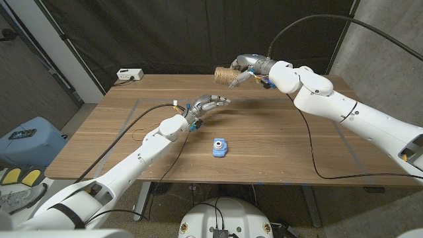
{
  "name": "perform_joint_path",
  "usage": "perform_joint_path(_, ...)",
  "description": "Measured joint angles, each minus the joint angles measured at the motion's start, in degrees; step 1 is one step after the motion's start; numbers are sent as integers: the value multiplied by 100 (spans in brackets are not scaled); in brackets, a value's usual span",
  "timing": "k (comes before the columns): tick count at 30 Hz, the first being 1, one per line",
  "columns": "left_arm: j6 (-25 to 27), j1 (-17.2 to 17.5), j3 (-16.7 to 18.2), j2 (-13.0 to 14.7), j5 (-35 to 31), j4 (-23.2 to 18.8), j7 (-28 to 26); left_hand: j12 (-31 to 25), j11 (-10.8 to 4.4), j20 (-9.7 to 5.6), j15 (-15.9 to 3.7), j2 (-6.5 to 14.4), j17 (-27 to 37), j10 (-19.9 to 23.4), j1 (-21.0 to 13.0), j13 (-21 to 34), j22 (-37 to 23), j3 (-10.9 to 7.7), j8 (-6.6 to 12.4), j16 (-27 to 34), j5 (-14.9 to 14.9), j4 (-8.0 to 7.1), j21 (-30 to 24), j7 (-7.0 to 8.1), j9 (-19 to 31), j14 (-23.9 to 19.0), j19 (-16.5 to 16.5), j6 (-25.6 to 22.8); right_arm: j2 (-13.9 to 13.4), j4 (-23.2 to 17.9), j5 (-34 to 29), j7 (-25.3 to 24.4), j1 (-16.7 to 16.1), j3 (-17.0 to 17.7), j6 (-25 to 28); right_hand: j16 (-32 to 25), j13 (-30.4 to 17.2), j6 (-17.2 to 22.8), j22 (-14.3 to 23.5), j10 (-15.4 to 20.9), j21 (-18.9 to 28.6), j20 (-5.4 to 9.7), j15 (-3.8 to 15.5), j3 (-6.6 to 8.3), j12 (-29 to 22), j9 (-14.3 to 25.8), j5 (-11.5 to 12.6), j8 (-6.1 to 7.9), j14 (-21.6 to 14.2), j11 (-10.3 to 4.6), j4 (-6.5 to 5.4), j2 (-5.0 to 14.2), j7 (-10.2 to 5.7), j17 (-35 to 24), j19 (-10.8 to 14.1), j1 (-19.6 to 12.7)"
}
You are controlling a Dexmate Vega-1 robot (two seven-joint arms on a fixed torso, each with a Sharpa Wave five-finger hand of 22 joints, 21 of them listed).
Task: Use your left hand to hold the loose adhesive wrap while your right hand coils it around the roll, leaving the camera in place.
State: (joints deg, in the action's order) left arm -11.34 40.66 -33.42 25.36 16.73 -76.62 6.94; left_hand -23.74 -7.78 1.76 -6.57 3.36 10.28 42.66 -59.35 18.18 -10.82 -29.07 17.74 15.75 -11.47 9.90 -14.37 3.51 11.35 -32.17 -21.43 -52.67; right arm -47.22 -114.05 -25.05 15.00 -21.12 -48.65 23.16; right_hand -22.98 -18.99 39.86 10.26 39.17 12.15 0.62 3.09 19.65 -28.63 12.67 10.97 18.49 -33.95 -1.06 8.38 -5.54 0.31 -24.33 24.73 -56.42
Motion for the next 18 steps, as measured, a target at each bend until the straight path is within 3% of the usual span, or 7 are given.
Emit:
perform_joint_path(8, 5, 18, -36, 11, -15, -84, -49, -43, -32, -13, -71, 33, 0, 252, -93, 31, 0, 88, 68, 79, 0, -2, -27, 5, -1, -214, -111, -235, -42, -54, 1, -14, -32, 22, 13, 0, -5, 22, 0, 11, 0, 21, -1, -23, -42, -1, -1, 27, -60, -9, 23, 0, 22, 0, 21, 0)
perform_joint_path(18, 38, 19, -87, 28, -31, -164, -53, -43, -41, -43, -80, 33, 0, 260, -91, 58, 1, 134, 83, 78, 0, -6, -27, -13, -1, -305, -141, -290, -74, -80, -13, -15, -47, 47, 23, 0, -32, 29, 0, 11, 0, -1, 26, -23, -56, -4, 6, 26, -87, -10, 23, 0, 29, -27, 83, 0)
